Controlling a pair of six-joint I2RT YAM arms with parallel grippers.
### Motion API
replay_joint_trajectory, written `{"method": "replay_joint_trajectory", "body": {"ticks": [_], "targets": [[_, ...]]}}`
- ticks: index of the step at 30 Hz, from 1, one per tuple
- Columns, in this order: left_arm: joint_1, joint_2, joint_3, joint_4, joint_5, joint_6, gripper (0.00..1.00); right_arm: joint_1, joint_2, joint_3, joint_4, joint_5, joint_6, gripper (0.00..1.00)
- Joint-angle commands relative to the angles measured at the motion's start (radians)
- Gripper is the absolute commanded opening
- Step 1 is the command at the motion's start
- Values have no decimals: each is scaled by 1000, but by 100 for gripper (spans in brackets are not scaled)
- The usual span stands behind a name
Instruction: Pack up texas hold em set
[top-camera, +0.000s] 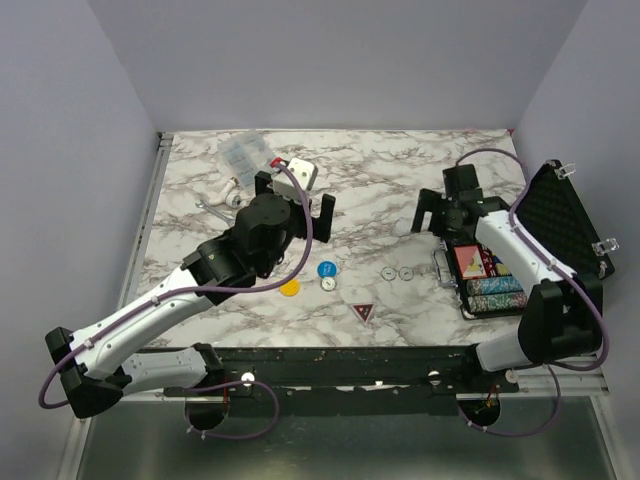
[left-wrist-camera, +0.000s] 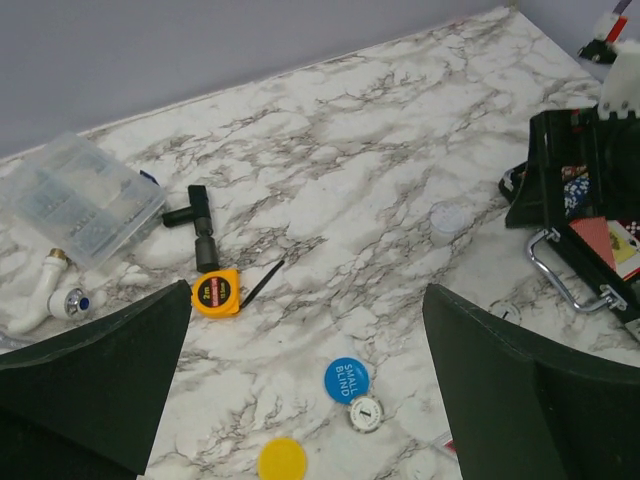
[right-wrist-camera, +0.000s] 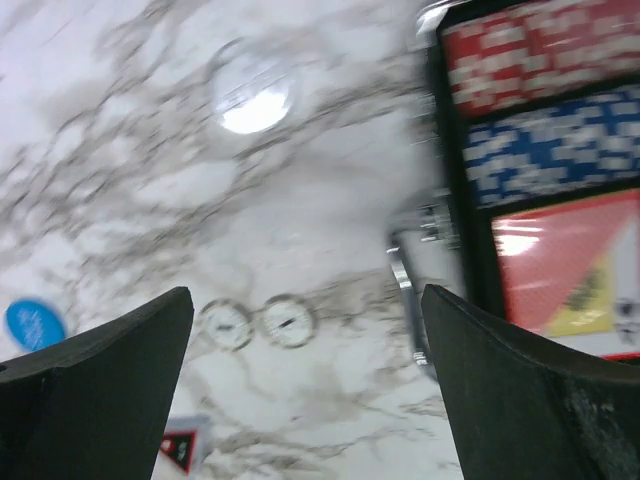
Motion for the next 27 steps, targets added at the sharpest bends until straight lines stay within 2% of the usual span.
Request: {"method": "replay_joint_trajectory", "body": {"ticks": [1,7,11,14,18,23,27], "targets": [[113,48,60,-81,170,-136,98,160,-14,-60,46,-169,57,98],[235,99,89,-120,257,-194,99,430,14,-159,106,-189,104,100],[257,94,83,-113,243,-188,98,543,39,-186,89,-138,185,100],[257,90,82,-112,237,-180,98,603,36,-203,102,-104,239,100],[258,87,79,-107,238,-176,98,666,62,-208,127,-115,177,100],[258,83,81,-110,242,-174,99,683,70,-236,139,-90,179,100],[258,86,90,-118,255,-175,98,698,67,-237,117,-2,196,100]]}}
